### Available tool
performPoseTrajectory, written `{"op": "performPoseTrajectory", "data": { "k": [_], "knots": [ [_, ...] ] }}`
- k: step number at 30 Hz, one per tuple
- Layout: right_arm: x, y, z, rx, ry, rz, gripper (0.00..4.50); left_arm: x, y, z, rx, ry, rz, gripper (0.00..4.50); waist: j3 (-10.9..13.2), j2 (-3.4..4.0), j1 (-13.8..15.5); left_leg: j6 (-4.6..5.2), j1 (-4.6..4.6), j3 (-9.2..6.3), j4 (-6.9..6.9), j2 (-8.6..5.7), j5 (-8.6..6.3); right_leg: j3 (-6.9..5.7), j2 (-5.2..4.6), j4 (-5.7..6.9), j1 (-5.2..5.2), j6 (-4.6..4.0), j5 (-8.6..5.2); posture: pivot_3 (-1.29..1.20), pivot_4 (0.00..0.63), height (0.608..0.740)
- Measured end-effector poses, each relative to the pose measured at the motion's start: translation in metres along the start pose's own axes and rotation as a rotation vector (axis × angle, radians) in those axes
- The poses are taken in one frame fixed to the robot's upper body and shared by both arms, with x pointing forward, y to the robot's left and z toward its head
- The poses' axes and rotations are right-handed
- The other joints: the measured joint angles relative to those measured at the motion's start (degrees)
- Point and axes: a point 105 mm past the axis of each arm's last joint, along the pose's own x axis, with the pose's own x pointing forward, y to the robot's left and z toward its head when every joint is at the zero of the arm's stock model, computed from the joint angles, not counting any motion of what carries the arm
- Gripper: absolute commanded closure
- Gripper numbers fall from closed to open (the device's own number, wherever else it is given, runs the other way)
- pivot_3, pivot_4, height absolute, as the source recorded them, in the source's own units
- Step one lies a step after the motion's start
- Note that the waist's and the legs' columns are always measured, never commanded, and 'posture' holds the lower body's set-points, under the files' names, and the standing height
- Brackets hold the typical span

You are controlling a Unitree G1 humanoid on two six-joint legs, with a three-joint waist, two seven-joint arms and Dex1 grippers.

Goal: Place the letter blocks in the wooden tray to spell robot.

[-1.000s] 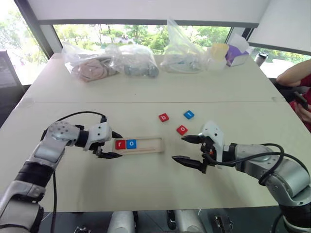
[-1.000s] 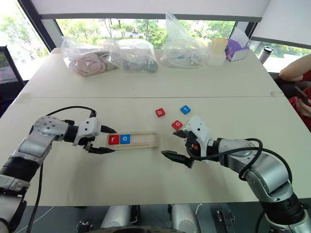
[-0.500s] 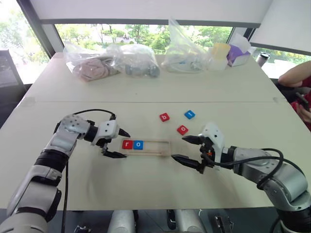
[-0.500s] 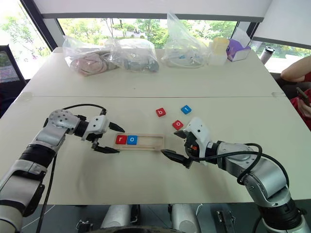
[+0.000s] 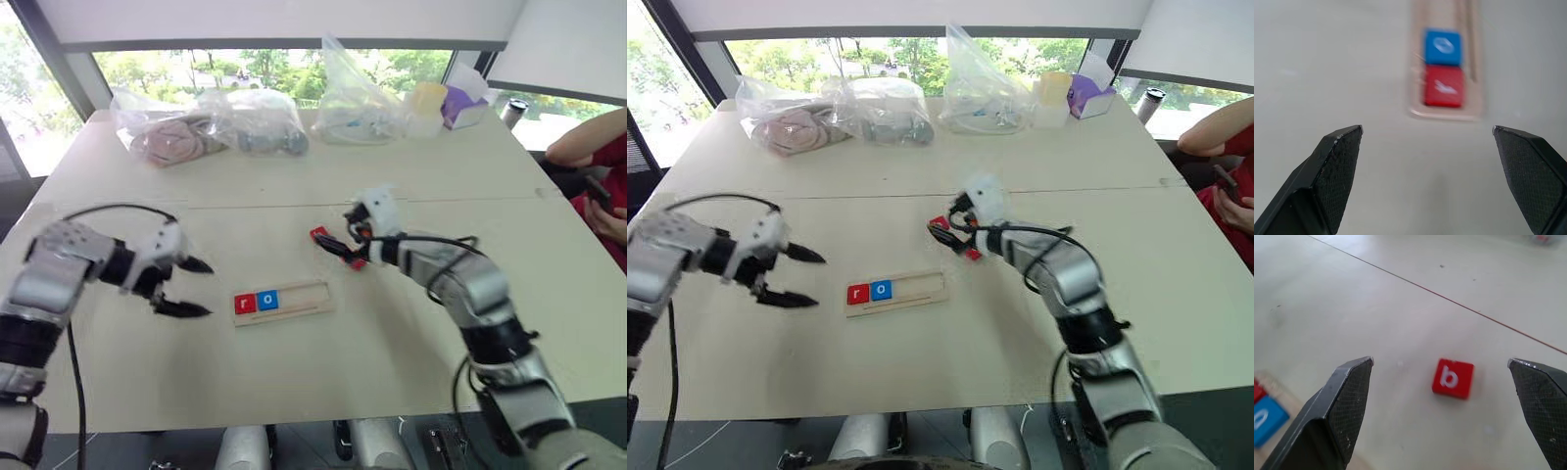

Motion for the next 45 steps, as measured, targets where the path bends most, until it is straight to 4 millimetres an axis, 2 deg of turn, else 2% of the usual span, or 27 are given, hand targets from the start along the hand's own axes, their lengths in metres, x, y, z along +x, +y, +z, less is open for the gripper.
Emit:
{"op": "performPoseTrajectory", "data": {
  "k": [2,4,8,13,16,20,21,26,29,31,33,35,36,38,41,45],
  "knots": [
    [0.015,0.003,0.001,0.016,0.016,-0.02,0.0,-0.015,0.012,0.012,-0.015,-0.05,0.097,0.05,0.0,0.0,-0.13,0.0,-0.02,0.01,-0.01,0.0,0.0,0.01,-0.02,-0.02,0.01,0.06,-0.03,0.0,0.15,0.739],
    [0.024,0.001,-0.006,0.017,0.049,-0.05,0.0,-0.028,0.014,0.016,-0.047,-0.077,0.15,0.05,0.0,0.0,-0.19,0.0,-0.03,0.06,-0.05,-0.05,-0.01,0.01,-0.11,-0.03,0.01,0.16,-0.09,0.0,0.15,0.739],
    [0.032,-0.011,-0.033,0.03,0.146,-0.145,0.0,-0.039,-0.006,0.021,-0.115,-0.116,0.146,0.05,0.01,0.02,-0.2,-0.02,-0.09,0.13,-0.11,-0.08,-0.02,0.03,-0.22,-0.08,-0.03,0.25,-0.14,0.0,0.15,0.739],
    [0.034,-0.017,-0.032,-0.012,0.143,-0.198,0.0,-0.039,-0.029,0.032,-0.159,-0.164,0.14,0.05,0.02,0.03,-0.24,-0.02,-0.06,0.07,-0.11,-0.1,-0.01,0.03,-0.2,-0.06,-0.02,0.24,-0.16,0.0,0.15,0.739],
    [0.034,-0.016,-0.038,-0.012,0.152,-0.196,0.84,-0.036,-0.039,0.036,-0.174,-0.185,0.163,0.0,0.02,0.04,-0.25,-0.03,0.12,0.01,-0.11,-0.1,0.0,0.03,-0.18,-0.02,0.13,0.21,-0.14,0.0,0.15,0.739],
    [0.037,-0.009,-0.039,-0.015,0.15,-0.176,3.01,-0.029,-0.042,0.031,-0.208,-0.196,0.177,0.0,0.02,0.03,-0.27,-0.15,0.16,-0.09,-0.1,-0.09,0.07,0.01,-0.11,0.01,0.15,0.11,-0.08,0.0,0.15,0.739],
    [0.037,-0.008,-0.038,-0.017,0.149,-0.173,3.35,-0.029,-0.041,0.031,-0.207,-0.195,0.184,0.0,0.02,0.04,-0.26,-0.16,0.16,-0.09,-0.1,-0.09,0.07,0.01,-0.11,0.01,0.16,0.11,-0.08,0.0,0.15,0.739],
    [0.034,-0.012,-0.037,-0.015,0.14,-0.19,3.34,-0.018,-0.041,0.033,-0.206,-0.192,0.162,0.0,0.02,0.04,-0.24,-0.16,0.1,-0.07,-0.1,-0.09,0.08,0.01,-0.13,-0.02,0.12,0.11,-0.08,0.0,0.15,0.739],
    [0.022,-0.028,-0.022,0.007,0.076,-0.259,3.34,-0.007,-0.046,0.04,-0.188,-0.212,0.116,0.0,0.04,0.06,-0.03,-0.17,0.02,-0.06,-0.1,-0.13,0.08,0.0,-0.19,-0.05,0.1,0.12,-0.08,0.0,0.15,0.739],
    [0.003,-0.042,-0.005,0.01,0.011,-0.323,3.34,0.0,-0.051,0.044,-0.181,-0.222,0.078,0.0,0.03,0.04,-0.02,-0.18,0.0,-0.06,-0.1,-0.14,0.08,-0.01,-0.21,-0.09,0.1,0.15,-0.09,0.0,0.15,0.739],
    [-0.029,-0.055,0.001,0.032,-0.021,-0.403,3.34,0.009,-0.055,0.05,-0.164,-0.24,0.038,0.0,0.03,0.05,0.44,-0.18,-0.02,-0.11,-0.14,-0.18,0.08,-0.03,-0.25,-0.11,0.13,0.24,-0.15,0.0,0.15,0.739],
    [-0.06,-0.063,-0.009,0.093,-0.005,-0.484,3.34,0.019,-0.059,0.053,-0.161,-0.251,0.0,0.0,0.02,0.03,0.67,-0.18,-0.03,-0.16,-0.17,-0.19,0.07,-0.04,-0.23,-0.11,0.12,0.27,-0.18,0.0,0.15,0.739],
    [-0.078,-0.064,-0.02,0.147,0.021,-0.538,3.34,0.025,-0.061,0.055,-0.159,-0.255,-0.02,0.0,0.02,0.03,1.01,-0.18,-0.02,-0.18,-0.18,-0.19,0.07,-0.05,-0.22,-0.09,0.12,0.27,-0.18,0.0,0.15,0.739],
    [-0.101,-0.06,-0.037,0.273,0.064,-0.606,3.34,0.032,-0.063,0.058,-0.157,-0.26,-0.05,0.0,0.03,0.05,0.93,-0.18,0.01,-0.2,-0.18,-0.18,0.07,-0.03,-0.16,-0.07,0.09,0.24,-0.16,0.0,0.15,0.739],
    [-0.11,-0.042,-0.05,0.425,0.09,-0.619,3.34,0.036,-0.062,0.064,-0.139,-0.267,-0.069,0.0,0.04,0.06,0.27,-0.18,0.11,-0.58,-0.14,-0.2,0.08,-0.05,0.06,-0.05,0.13,-0.05,0.02,0.0,0.15,0.739],
    [-0.121,-0.031,-0.071,0.482,0.171,-0.663,3.34,0.039,-0.058,0.067,-0.136,-0.273,-0.093,0.0,0.05,0.09,-0.14,-0.19,0.19,-0.78,-0.13,-0.27,0.09,-0.08,0.08,-0.08,0.2,-0.05,0.02,0.0,0.15,0.739]
  ]
}}
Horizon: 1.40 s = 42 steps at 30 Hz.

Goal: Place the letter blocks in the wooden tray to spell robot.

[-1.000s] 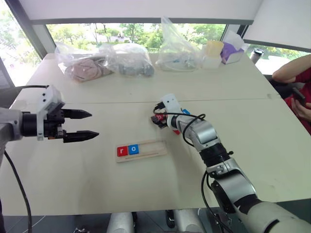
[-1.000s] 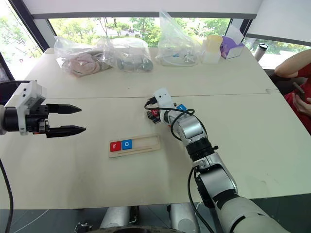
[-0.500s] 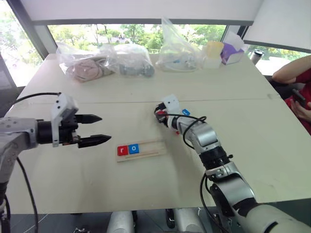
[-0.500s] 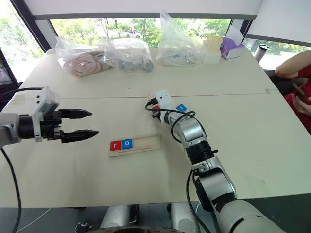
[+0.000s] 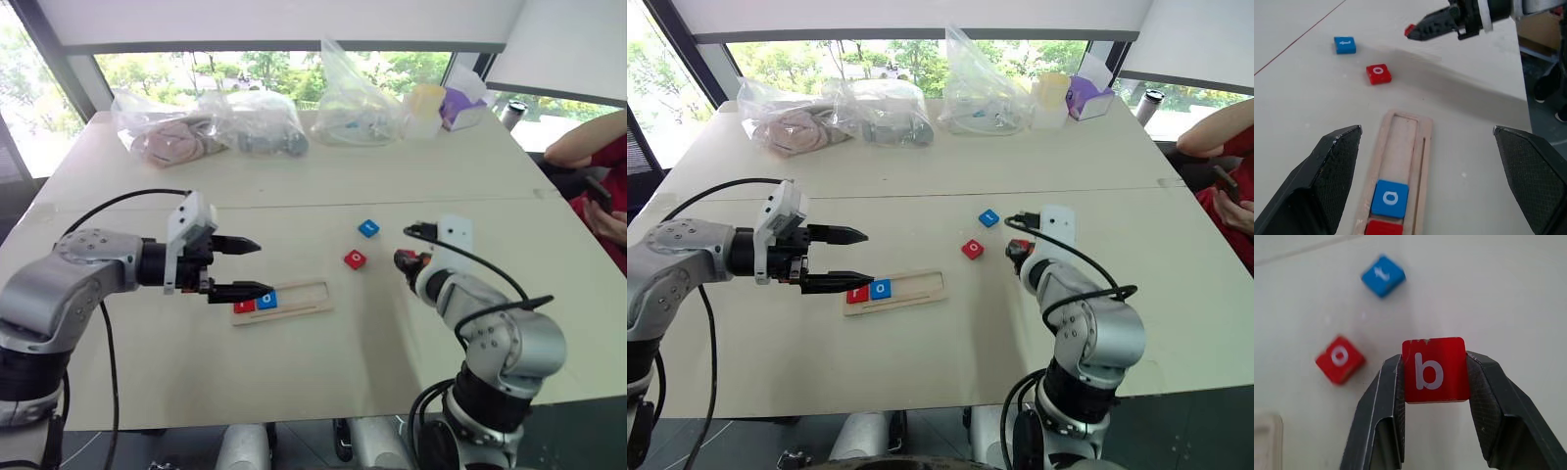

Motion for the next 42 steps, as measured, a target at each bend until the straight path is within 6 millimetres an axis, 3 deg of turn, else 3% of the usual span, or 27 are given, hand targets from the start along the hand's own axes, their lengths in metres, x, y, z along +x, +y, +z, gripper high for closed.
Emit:
{"op": "performPoseTrajectory", "data": {
  "k": [8,13,20,23,26,29,32,35,42],
  "knots": [
    [0.002,0.008,-0.027,-0.024,0.082,-0.025,3.34,0.008,0.008,-0.005,0.033,0.056,-0.039,0.0,0.02,0.03,-0.12,0.0,-0.14,-0.03,-0.06,-0.03,0.0,0.02,0.01,-0.08,-0.1,-0.04,-0.02,0.0,0.15,0.739],
    [0.006,0.009,-0.025,-0.034,0.069,-0.035,3.34,0.01,0.009,-0.012,0.037,0.078,-0.054,0.0,0.01,0.01,-0.13,0.0,-0.17,-0.01,-0.06,-0.08,0.0,0.03,-0.05,-0.15,-0.09,-0.02,-0.04,0.0,0.15,0.739],
    [0.011,0.016,-0.023,-0.041,0.055,-0.001,0.06,0.01,0.012,-0.012,0.054,0.08,-0.042,0.0,0.01,0.01,-0.1,0.0,-0.13,-0.04,-0.05,-0.09,0.0,0.03,-0.08,-0.17,-0.05,-0.03,-0.03,0.0,0.15,0.739],
    [0.01,0.017,-0.024,-0.058,0.068,-0.001,0.06,0.01,0.012,-0.012,0.055,0.078,-0.041,0.0,0.0,-0.01,-0.03,0.0,-0.15,-0.04,-0.05,-0.09,0.0,0.02,-0.1,-0.24,-0.03,-0.05,-0.02,0.0,0.15,0.739],
    [0.008,0.005,-0.017,-0.111,0.04,-0.007,0.06,0.007,0.011,-0.017,0.027,0.068,-0.034,0.0,0.04,0.06,-0.06,0.0,-0.22,-0.03,-0.07,-0.11,0.0,0.03,-0.16,-0.4,-0.04,-0.04,-0.02,0.0,0.15,0.739],
    [0.003,-0.006,0.009,-0.198,-0.088,0.048,0.06,0.003,0.008,-0.027,-0.029,0.058,-0.007,0.0,0.07,0.11,-0.06,0.0,-0.24,-0.01,-0.14,-0.19,-0.01,0.06,-0.23,-0.6,0.0,0.0,-0.03,0.0,0.15,0.739],
    [-0.006,0.001,0.031,-0.42,-0.187,0.253,0.06,0.003,0.004,-0.032,-0.056,0.049,0.009,0.0,0.19,0.17,-0.06,0.01,-0.25,0.01,-0.19,-0.27,-0.01,0.07,-0.26,-0.68,0.03,0.08,-0.08,0.0,0.15,0.739],
    [-0.016,0.003,0.023,-0.628,-0.157,0.501,0.06,0.001,0.0,-0.032,-0.081,0.03,0.023,0.0,0.21,0.09,0.25,0.02,-0.23,-0.15,-0.22,-0.36,-0.02,0.03,-0.23,-0.7,0.17,0.36,-0.26,0.0,0.15,0.739],
    [-0.022,-0.022,-0.003,-0.672,0.024,0.806,0.06,0.001,-0.017,-0.032,-0.079,0.063,-0.023,0.0,0.24,0.06,0.03,0.03,-0.18,-0.1,-0.18,-0.48,-0.02,0.19,-0.27,-0.67,0.19,0.37,-0.25,0.0,0.15,0.739]
  ]
}}
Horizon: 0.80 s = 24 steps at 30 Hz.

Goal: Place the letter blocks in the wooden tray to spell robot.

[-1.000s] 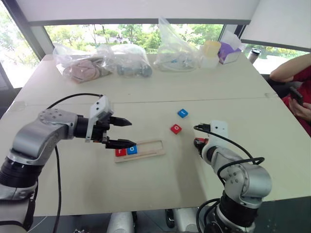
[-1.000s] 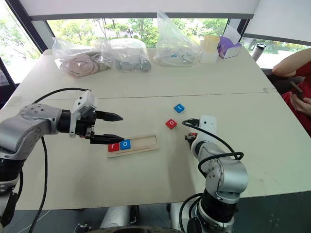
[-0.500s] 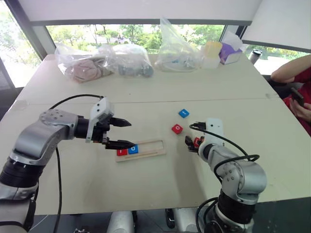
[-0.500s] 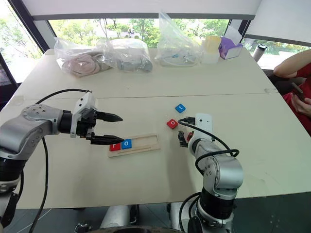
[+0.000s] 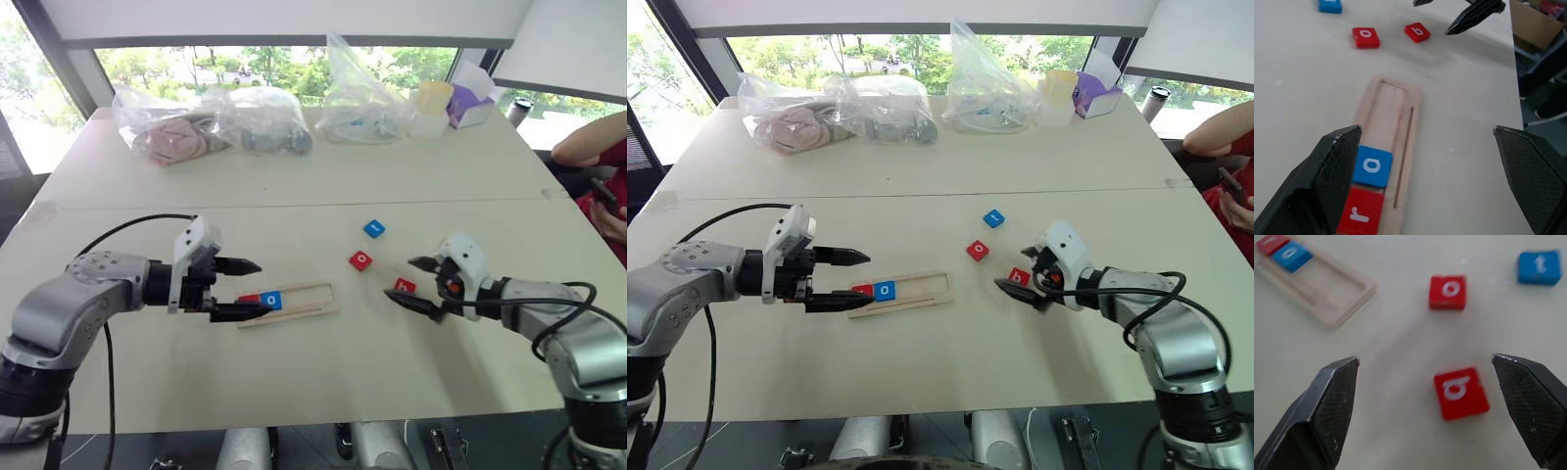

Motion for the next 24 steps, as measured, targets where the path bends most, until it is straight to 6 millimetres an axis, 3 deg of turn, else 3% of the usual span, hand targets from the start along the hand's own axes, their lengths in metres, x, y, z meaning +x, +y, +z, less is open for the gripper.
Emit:
{"op": "performPoseTrajectory", "data": {
  "k": [4,12,15,18,20,24],
  "knots": [
    [0.001,-0.017,-0.011,-0.082,0.034,0.01,0.06,-0.004,-0.001,-0.002,0.002,0.016,0.019,0.0,0.07,-0.07,0.06,0.0,0.02,-0.04,0.1,-0.04,0.0,0.01,0.01,0.0,0.01,0.0,0.0,0.0,0.15,0.739],
    [0.01,-0.032,-0.032,-0.113,0.056,0.011,0.06,-0.01,-0.002,-0.01,-0.022,0.045,0.056,0.0,0.11,-0.08,0.19,0.0,0.0,-0.02,0.1,-0.09,0.0,0.08,0.0,0.03,0.0,-0.09,0.06,0.0,0.15,0.739],
    [0.015,-0.036,-0.03,-0.11,0.025,0.007,0.86,-0.01,-0.001,-0.009,-0.02,0.044,0.062,0.0,0.11,-0.09,0.26,0.0,0.0,-0.02,0.1,-0.09,0.0,0.09,0.0,0.06,0.0,-0.1,0.07,0.0,0.15,0.739],
    [0.015,-0.036,-0.03,-0.106,0.017,0.007,2.5,-0.01,0.0,-0.009,-0.016,0.044,0.071,0.0,0.11,-0.09,0.28,0.0,0.02,-0.02,0.11,-0.09,0.0,0.09,0.0,0.12,0.0,-0.09,0.07,0.0,0.15,0.739],
    [0.016,-0.036,-0.03,-0.106,0.015,0.011,3.34,-0.011,0.0,-0.009,-0.015,0.046,0.076,0.0,0.11,-0.09,0.29,0.0,0.03,-0.03,0.11,-0.09,0.0,0.1,0.01,0.15,0.0,-0.1,0.07,0.0,0.15,0.739],
    [0.016,-0.036,-0.027,-0.106,0.012,0.01,3.35,-0.014,0.002,-0.01,-0.009,0.064,0.089,0.0,0.11,-0.08,0.26,0.0,0.04,-0.02,0.11,-0.09,0.0,0.1,0.01,0.18,0.0,-0.1,0.07,0.0,0.15,0.739]
  ]
}}
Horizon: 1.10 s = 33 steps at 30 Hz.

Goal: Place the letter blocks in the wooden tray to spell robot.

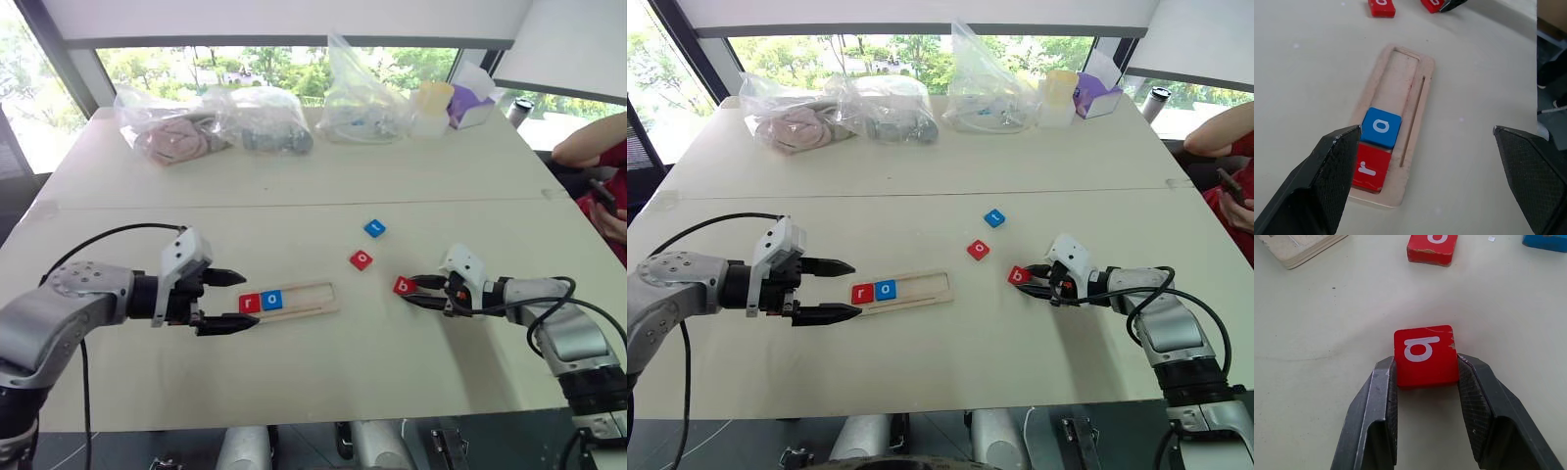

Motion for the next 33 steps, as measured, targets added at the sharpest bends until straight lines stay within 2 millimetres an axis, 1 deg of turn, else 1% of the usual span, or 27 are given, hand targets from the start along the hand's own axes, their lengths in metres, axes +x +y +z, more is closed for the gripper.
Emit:
{"op": "performPoseTrajectory", "data": {
  "k": [2,4,6,8,10,13,17,21,28,33],
  "knots": [
    [0.006,0.0,0.021,-0.017,-0.048,0.02,3.35,-0.006,0.005,-0.003,0.001,0.021,0.026,0.0,0.05,0.04,-0.42,0.0,0.02,0.05,0.0,0.0,0.0,0.08,0.03,0.06,-0.11,0.01,0.0,0.0,0.15,0.739],
    [0.015,0.007,0.058,-0.08,-0.114,0.078,3.35,-0.018,0.014,-0.008,0.008,0.063,0.067,0.0,0.09,0.0,-0.69,0.0,0.16,-0.06,0.01,0.0,0.0,0.13,0.15,0.18,-0.14,0.03,0.0,0.0,0.15,0.739],
    [0.023,0.022,0.091,-0.161,-0.147,0.173,3.35,-0.033,0.024,-0.013,0.012,0.101,0.115,0.0,0.1,0.0,-0.44,0.0,0.3,-0.1,0.01,0.0,0.0,0.11,0.15,0.48,-0.17,0.01,-0.02,0.0,0.15,0.739],
    [0.037,0.038,0.106,-0.213,-0.145,0.259,3.35,-0.045,0.028,-0.02,0.0,0.124,0.135,0.0,0.11,-0.05,-0.22,0.0,0.37,-0.16,-0.08,0.03,0.0,0.04,0.18,0.5,-0.17,-0.02,-0.03,0.0,0.15,0.739],
    [0.058,0.052,0.107,-0.233,-0.13,0.329,3.35,-0.05,0.027,-0.026,-0.009,0.143,0.129,0.0,0.12,-0.03,-0.02,0.0,0.32,-0.14,-0.09,0.02,0.0,0.03,0.14,0.51,-0.21,-0.2,0.06,0.0,0.15,0.739],
    [0.086,0.063,0.104,-0.271,-0.087,0.375,3.35,-0.049,0.021,-0.033,-0.023,0.156,0.11,0.0,0.13,-0.02,-0.04,-0.01,0.01,0.0,0.03,-0.05,0.0,0.08,-0.02,0.48,-0.42,-0.21,0.08,0.0,0.15,0.739],
    [0.107,0.076,0.109,-0.355,-0.074,0.423,3.35,-0.042,0.014,-0.033,-0.013,0.141,0.104,0.0,0.14,-0.04,0.05,-0.01,-0.06,0.07,0.1,-0.12,0.0,0.13,-0.1,0.43,-0.41,-0.2,0.09,0.0,0.15,0.739],
    [0.118,0.078,0.104,-0.377,-0.039,0.446,3.35,-0.037,0.008,-0.035,-0.024,0.125,0.111,0.0,0.13,-0.05,0.07,-0.01,-0.02,0.05,0.1,-0.12,0.0,0.12,-0.08,0.47,-0.38,-0.19,0.09,0.0,0.15,0.739],
    [0.122,0.084,0.104,-0.409,-0.025,0.489,3.35,-0.034,0.007,-0.032,-0.015,0.107,0.128,0.0,0.13,-0.05,-0.23,-0.01,0.12,-0.02,0.1,-0.06,0.01,0.09,0.04,0.65,-0.35,-0.2,0.09,0.0,0.15,0.739],
    [0.126,0.084,0.1,-0.419,-0.013,0.49,3.35,-0.034,0.008,-0.032,-0.012,0.104,0.138,0.0,0.13,-0.05,-0.25,-0.01,0.1,-0.01,0.1,-0.05,0.01,0.1,0.03,0.63,-0.36,-0.2,0.09,0.0,0.15,0.739]
  ]
}}
